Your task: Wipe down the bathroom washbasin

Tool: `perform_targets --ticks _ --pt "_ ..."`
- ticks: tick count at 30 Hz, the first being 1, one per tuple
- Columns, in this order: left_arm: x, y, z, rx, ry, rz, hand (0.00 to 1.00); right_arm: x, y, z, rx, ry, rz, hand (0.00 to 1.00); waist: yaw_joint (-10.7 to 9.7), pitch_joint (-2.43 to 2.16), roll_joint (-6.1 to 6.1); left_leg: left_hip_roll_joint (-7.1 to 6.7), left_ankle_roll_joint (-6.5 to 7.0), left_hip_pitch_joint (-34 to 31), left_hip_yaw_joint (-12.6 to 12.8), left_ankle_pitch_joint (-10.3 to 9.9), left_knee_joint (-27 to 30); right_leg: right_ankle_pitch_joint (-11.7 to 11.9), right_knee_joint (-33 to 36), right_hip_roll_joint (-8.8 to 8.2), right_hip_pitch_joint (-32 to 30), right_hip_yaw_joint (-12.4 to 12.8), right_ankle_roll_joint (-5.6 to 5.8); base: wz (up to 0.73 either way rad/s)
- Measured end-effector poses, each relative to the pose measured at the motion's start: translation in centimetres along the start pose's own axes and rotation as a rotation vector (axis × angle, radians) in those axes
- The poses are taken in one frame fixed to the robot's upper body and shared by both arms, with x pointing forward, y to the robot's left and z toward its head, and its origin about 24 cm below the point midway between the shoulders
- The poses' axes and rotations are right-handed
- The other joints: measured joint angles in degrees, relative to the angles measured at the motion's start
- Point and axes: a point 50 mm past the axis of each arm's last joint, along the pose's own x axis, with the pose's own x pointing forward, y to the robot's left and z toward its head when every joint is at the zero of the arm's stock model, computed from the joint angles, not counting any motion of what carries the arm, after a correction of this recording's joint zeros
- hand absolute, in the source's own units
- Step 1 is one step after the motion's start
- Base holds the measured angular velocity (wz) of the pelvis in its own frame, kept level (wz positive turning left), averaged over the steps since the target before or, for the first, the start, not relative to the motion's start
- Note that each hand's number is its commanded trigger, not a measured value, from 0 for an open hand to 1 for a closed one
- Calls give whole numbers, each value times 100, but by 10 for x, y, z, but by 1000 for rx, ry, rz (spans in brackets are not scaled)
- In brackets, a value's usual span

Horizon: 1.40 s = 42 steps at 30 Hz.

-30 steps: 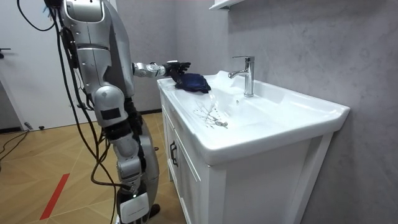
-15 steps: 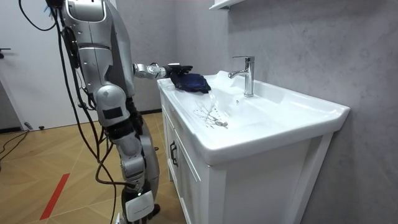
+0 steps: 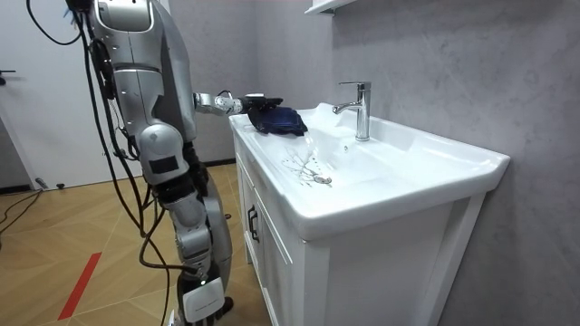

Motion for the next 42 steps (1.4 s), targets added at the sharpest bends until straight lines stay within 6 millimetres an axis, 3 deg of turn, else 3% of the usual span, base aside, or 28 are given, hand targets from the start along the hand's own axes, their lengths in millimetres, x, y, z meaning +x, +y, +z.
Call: perform_targets --ticks 8,16,23,28,31,42 --pt "-1 -3 1 55 0 -30 0 0 0 1 -1 -3 1 0 -13 -6 -18 -9 -3 -1 -3 3 -1 -1 -30 -1 -3 3 0 0" --pt "-2 -13 -13 93 47 -66 0 0 -2 0 4 7 -15 0 -16 -5 31 -8 -6 62 1 4 -15 -2 -18 1 52 -8 -2 0" --pt "-1 -15 -25 99 91 -60 0 -1 -3 -3 4 20 -33 0 18 -11 42 33 -37 256 185 22 -126 -41 -8 13 88 148 -31 -13" --pt "-5 -15 -29 104 99 -27 0 -1 -5 0 10 14 -62 0 35 -39 29 39 -57 322 234 38 -199 -39 -4 21 87 213 -35 -6" --pt "-7 -16 -31 105 106 -9 0 -1 -6 1 2 12 -72 0 41 -83 21 39 -62 363 236 41 -214 -39 -6 24 109 238 -36 -5" --pt "-9 -16 -33 88 126 47 0 -1 -6 0 5 17 -75 0 50 -80 11 50 -62 383 231 40 -208 -36 -7 35 98 321 -42 -3"
